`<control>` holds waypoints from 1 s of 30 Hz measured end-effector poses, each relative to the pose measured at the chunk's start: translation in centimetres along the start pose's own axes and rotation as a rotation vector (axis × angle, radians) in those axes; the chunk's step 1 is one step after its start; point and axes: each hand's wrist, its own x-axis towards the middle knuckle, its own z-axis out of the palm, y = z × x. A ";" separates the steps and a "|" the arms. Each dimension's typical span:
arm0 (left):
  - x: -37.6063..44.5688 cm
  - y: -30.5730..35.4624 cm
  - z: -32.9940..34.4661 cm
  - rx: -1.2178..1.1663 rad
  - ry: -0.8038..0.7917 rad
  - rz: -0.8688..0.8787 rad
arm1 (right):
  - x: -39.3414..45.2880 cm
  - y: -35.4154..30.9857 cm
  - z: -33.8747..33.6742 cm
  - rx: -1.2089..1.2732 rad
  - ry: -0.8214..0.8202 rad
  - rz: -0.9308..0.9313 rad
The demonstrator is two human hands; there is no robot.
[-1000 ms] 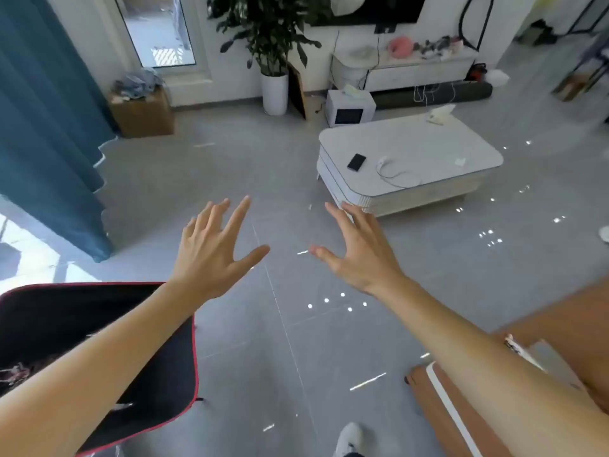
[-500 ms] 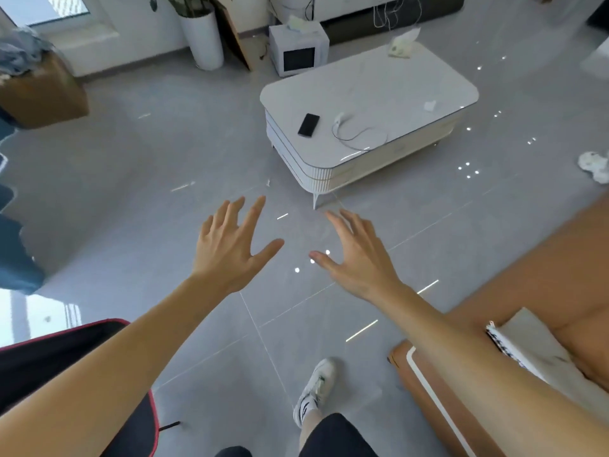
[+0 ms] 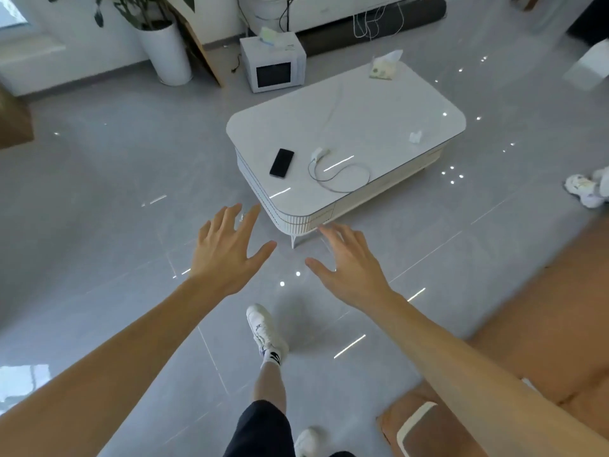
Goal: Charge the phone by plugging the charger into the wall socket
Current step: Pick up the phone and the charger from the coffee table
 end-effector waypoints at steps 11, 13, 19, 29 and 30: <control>30.5 -5.4 8.2 -0.067 -0.083 -0.022 | 27.9 6.5 1.4 0.075 -0.008 0.174; 35.5 -6.3 10.9 -0.066 -0.124 -0.031 | 32.7 8.3 2.9 0.099 -0.043 0.211; 48.3 -9.8 22.5 -0.112 -0.178 -0.131 | 46.5 16.0 10.6 0.254 -0.078 0.355; 61.6 -13.5 40.0 -0.050 -0.191 -0.354 | 63.8 27.5 22.5 0.655 0.066 0.771; 62.5 -13.5 40.9 -0.036 -0.179 -0.371 | 64.9 28.4 23.0 0.690 0.072 0.814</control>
